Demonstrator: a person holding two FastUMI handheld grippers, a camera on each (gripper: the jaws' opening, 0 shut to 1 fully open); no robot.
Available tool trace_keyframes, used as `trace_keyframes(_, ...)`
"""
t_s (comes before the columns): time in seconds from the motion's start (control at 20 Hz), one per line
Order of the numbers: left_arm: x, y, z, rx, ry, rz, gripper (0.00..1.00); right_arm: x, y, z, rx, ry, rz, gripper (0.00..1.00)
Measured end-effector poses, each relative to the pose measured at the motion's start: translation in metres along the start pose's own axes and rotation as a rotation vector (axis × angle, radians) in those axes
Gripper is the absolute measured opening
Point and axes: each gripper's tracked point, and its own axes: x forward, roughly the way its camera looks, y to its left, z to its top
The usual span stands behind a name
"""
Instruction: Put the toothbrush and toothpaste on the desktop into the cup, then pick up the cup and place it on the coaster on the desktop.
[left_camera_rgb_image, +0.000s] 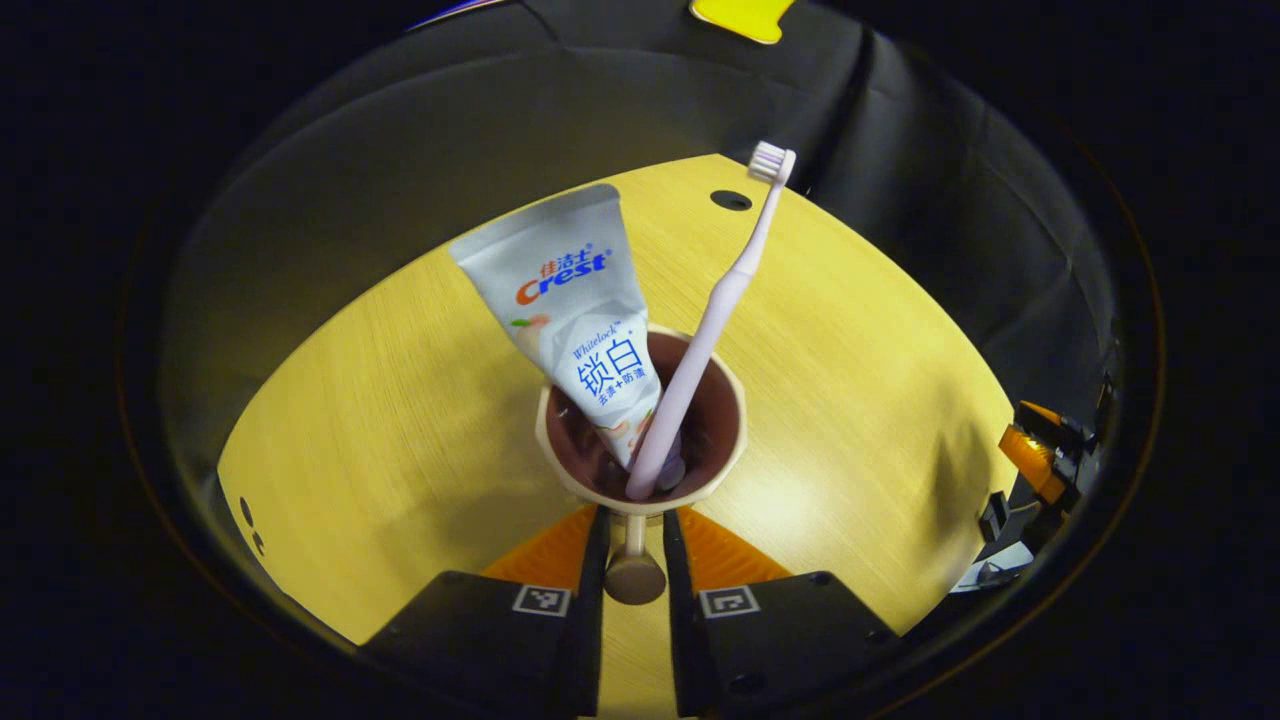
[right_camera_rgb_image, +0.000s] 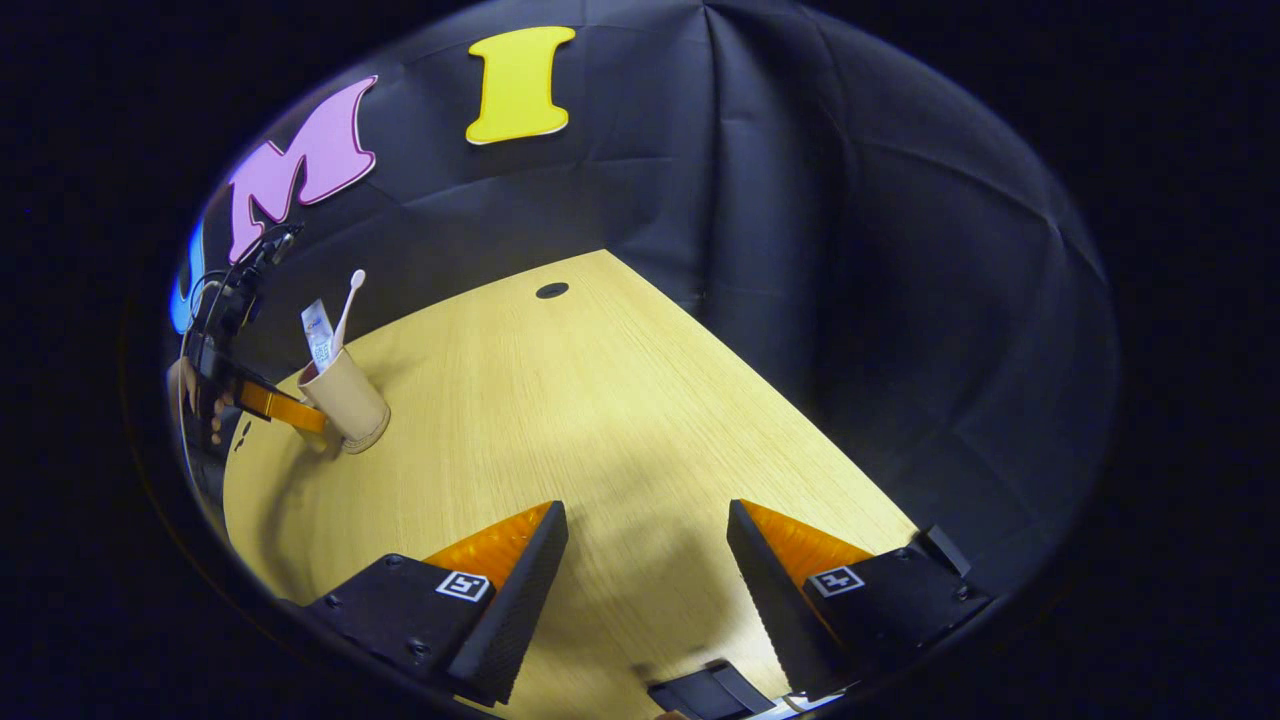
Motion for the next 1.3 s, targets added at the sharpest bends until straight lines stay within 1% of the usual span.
trace_keyframes(0.1,-0.014,0.002,0.005,-0.018,-0.049,0.005,0.56,-0.003,0.007,-0.002,-0.008,0.001,0.014,0.98)
trace_keyframes(0.2,-0.031,0.009,0.011,-0.039,-0.118,0.034,0.89,-0.008,0.015,-0.002,-0.013,-0.001,0.027,0.98)
trace_keyframes(0.25,-0.041,0.011,0.014,-0.059,-0.158,0.043,0.94,-0.012,0.02,0.0,-0.016,-0.007,0.035,0.99)
trace_keyframes(0.35,-0.067,0.018,0.018,-0.104,-0.242,0.072,0.96,-0.021,0.03,0.004,-0.031,-0.025,0.054,0.99)
trace_keyframes(0.45,-0.102,0.029,0.016,-0.146,-0.347,0.123,0.96,-0.034,0.039,0.011,-0.042,-0.048,0.067,0.99)
trace_keyframes(0.65,-0.202,0.047,0.004,-0.229,-0.599,0.268,0.98,-0.067,0.074,0.028,-0.021,-0.094,0.113,0.98)
trace_keyframes(0.75,-0.258,0.05,-0.012,-0.275,-0.718,0.322,0.98,-0.087,0.093,0.041,-0.019,-0.137,0.133,0.98)
trace_keyframes(0.95,-0.317,0.044,-0.069,-0.365,-0.842,0.393,0.97,-0.135,0.132,0.064,-0.062,-0.223,0.188,0.98)
trace_keyframes(1.05,-0.355,0.043,-0.108,-0.411,-0.894,0.433,0.97,-0.16,0.147,0.069,-0.084,-0.279,0.207,0.98)
trace_keyframes(1.1,-0.371,0.038,-0.129,-0.424,-0.925,0.453,0.97,-0.168,0.155,0.064,-0.098,-0.301,0.222,0.98)
trace_keyframes(1.15,-0.386,0.03,-0.158,-0.441,-0.979,0.491,0.97,-0.184,0.16,0.047,-0.107,-0.294,0.226,0.98)
trace_keyframes(1.2,-0.387,0.023,-0.175,-0.451,-1.004,0.506,0.97,-0.197,0.164,0.027,-0.109,-0.284,0.228,0.98)
trace_keyframes(1.3,-0.388,0.01,-0.212,-0.443,-1.03,0.539,0.97,-0.218,0.168,0.001,-0.116,-0.279,0.233,0.98)
